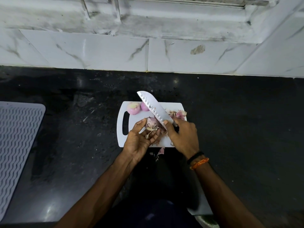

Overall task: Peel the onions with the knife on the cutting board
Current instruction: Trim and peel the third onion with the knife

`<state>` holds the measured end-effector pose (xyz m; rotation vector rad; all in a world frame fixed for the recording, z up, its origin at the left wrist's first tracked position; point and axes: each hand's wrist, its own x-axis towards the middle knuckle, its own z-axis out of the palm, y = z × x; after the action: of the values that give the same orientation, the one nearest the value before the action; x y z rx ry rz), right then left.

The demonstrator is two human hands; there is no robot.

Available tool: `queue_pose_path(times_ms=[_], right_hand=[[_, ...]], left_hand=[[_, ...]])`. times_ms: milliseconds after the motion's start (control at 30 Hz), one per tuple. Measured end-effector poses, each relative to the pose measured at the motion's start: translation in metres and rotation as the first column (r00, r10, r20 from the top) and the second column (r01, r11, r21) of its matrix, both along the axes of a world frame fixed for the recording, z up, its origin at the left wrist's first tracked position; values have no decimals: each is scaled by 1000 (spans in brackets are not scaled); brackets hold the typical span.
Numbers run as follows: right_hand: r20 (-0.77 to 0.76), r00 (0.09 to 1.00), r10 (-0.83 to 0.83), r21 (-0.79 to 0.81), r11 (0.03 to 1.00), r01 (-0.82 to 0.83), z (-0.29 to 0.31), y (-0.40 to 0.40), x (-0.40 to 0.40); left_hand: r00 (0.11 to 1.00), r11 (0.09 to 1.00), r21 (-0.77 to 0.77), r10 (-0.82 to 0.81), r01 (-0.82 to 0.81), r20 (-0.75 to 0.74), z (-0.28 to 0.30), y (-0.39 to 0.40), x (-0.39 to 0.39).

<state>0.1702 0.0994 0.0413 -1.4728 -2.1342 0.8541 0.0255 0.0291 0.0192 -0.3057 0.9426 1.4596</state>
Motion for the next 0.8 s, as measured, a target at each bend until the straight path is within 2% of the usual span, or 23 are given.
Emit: queue_pose_path(times_ms=[200,367,567,700,800], right_hand=[[61,997,43,-1,999,-43,1,2,-2],[10,999,37,2,999,-37,0,-4,-5],[124,991,-54,121,992,39,-3,-5,-9],[109,991,-71,132,990,56,-3,-5,-10],[100,994,-49,108,993,38,-1,-4,-10]], left_hand=[[999,997,73,24,-21,-35,-3,-2,4],[995,994,105,35,-25,-97,-1,-3,4],[980,996,87,27,-10,-195,-1,-3,5],[992,997,45,66,-62,-109,0,-4,2],[990,996,65,75,-68,-117,-1,-6,1]])
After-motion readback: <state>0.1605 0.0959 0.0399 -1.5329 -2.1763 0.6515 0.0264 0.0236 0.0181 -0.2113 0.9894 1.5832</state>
